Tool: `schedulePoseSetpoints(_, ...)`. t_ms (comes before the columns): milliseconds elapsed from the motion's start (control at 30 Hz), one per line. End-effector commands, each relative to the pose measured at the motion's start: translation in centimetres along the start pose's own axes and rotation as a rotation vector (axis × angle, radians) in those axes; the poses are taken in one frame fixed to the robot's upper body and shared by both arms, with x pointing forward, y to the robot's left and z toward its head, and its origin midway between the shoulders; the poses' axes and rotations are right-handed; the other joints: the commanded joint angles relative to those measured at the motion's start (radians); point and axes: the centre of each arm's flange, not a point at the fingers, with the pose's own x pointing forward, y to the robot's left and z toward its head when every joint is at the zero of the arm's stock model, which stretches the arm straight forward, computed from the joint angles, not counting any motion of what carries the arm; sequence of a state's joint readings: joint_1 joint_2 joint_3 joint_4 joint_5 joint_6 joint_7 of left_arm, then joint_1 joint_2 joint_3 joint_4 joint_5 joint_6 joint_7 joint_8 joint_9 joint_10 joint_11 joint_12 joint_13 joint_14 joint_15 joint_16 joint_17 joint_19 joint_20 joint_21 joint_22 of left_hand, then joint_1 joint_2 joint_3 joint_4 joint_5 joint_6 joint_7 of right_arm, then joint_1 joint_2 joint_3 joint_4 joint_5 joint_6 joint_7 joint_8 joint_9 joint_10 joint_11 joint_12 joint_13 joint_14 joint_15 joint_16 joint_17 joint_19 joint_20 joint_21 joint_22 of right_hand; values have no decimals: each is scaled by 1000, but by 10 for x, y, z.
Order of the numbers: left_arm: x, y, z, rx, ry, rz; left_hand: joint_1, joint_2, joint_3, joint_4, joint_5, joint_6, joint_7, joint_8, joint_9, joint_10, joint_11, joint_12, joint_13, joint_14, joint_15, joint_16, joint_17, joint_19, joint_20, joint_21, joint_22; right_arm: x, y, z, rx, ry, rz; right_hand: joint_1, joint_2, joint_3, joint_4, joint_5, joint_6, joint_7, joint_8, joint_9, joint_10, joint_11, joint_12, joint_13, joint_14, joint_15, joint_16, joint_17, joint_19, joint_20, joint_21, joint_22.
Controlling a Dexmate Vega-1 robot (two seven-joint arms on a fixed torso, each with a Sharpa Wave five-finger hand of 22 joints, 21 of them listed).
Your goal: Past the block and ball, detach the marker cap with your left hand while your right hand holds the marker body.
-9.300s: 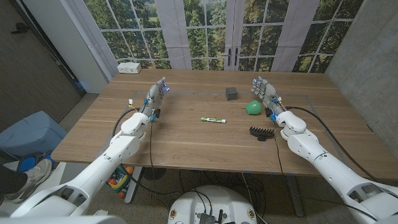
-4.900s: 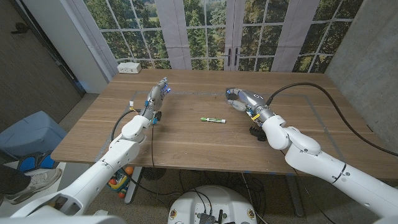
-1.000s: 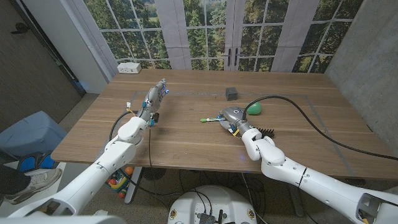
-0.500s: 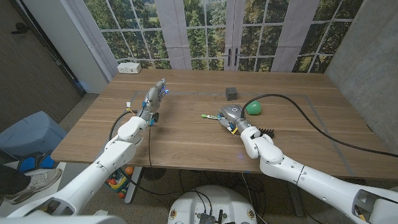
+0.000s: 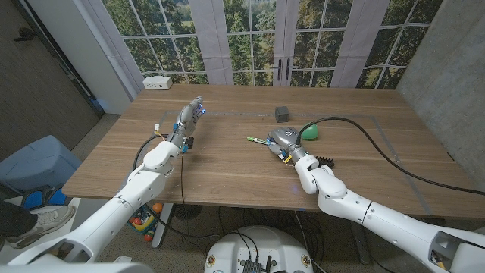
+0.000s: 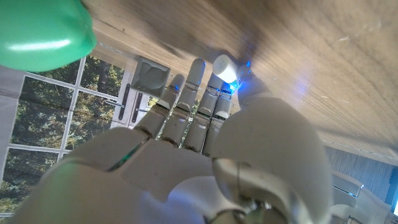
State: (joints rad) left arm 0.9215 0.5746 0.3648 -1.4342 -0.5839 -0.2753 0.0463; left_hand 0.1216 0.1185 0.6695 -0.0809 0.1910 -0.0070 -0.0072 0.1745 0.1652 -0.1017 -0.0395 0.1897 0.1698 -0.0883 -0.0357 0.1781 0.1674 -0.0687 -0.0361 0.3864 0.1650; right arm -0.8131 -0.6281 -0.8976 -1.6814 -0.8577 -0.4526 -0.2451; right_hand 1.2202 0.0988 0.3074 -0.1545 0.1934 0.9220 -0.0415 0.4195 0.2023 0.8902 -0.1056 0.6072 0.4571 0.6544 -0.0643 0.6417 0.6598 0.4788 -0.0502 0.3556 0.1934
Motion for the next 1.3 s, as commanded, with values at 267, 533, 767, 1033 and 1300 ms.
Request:
schedulePoseSetpoints(267,1,-4,12,144,29,-27,132,-1,34,-106,-12,113,-33,36,9,118,-4,29,9,77,1,15,2,58,23,-50,5,-11,-26,-14,101,34,-253,18,47,-25,21,34,13,-99,71,136,60,-93,13,271,10,-175,-28,57,10,-79,32,14)
schedulePoseSetpoints(533,-1,-9,28,286,37,-29,231,-45,30,-111,-11,217,-87,56,16,249,-30,55,17,200,23,31,6,125,78,-75,10,-11,-34,-20,119,40,-305,16,53,-36,24,39,1,-101,102,185,47,-96,24,317,18,-175,-38,86,11,-84,49,18)
schedulePoseSetpoints(767,-3,-13,37,364,32,-26,289,-81,18,-112,-16,271,-114,65,18,311,-63,65,21,269,4,37,9,163,101,-85,12,-12,-37,-21,128,34,-331,19,42,-48,21,44,16,-109,123,204,54,-96,32,343,19,-175,-47,106,9,-93,59,19)
schedulePoseSetpoints(1033,-1,-20,46,411,21,-78,373,-136,-16,-105,-20,301,-147,53,19,360,-46,61,22,387,-56,52,12,287,92,-64,19,-12,-40,-21,131,20,-347,23,30,-64,19,53,36,-116,122,186,59,-95,20,343,21,-175,-55,127,3,-100,69,20)
schedulePoseSetpoints(1300,3,-26,52,441,14,-121,410,-152,-38,-103,-19,306,-148,42,20,374,-44,55,23,429,-82,54,13,363,50,-39,27,-14,-42,-20,127,7,-370,26,22,-89,25,73,43,-128,110,162,70,-95,-3,336,36,-174,-54,170,22,-115,107,38)
